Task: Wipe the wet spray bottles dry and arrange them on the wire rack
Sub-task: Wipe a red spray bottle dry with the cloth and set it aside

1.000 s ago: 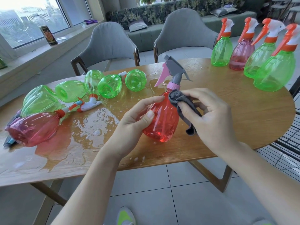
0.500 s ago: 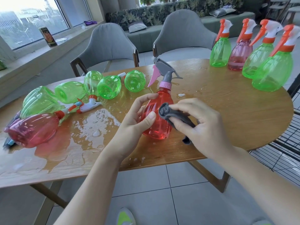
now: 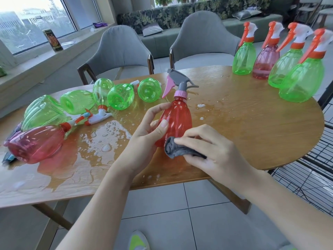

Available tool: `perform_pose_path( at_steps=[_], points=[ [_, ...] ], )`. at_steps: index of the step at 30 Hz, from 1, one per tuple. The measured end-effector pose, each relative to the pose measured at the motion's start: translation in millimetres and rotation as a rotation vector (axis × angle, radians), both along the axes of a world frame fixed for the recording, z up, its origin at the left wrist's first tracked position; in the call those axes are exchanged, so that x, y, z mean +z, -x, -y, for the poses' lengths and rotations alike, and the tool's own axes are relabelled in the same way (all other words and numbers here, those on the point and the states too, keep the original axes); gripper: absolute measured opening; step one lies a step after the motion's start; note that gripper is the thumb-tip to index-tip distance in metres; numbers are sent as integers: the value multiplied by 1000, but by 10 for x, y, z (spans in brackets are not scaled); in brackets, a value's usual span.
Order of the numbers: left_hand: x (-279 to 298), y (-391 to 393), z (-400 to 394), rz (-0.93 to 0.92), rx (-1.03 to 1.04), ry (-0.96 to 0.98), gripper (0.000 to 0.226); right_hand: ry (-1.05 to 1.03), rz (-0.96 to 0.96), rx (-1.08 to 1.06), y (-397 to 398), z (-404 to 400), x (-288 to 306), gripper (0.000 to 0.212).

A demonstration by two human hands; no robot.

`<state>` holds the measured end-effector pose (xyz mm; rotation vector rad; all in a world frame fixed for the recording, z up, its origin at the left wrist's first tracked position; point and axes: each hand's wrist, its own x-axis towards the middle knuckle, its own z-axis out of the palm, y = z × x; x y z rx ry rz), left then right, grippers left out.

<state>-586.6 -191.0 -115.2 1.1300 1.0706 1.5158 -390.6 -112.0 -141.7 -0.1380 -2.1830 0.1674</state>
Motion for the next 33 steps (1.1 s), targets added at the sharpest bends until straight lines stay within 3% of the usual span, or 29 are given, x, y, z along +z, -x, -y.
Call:
perform_pose_path(
  at_steps=[6,9,15,26,33],
  points=[
    [-9,50,64,-98,-9,-2,47,121,-203,-142,42,-137,193,24],
    [-31,72,87,-146,-28,-24,55,277,-267,-166,26,-221,283,26],
    [-27,37,60,-104,-34,-24,44,432,-283,-101,17,-198,208,23],
    [-5,33,38,-96,-30,0,49,484,-262,-82,8,-175,237,23],
    [-2,-29,-43,21,51,-9,43,273,-45,37,30,6,17,26]
  ],
)
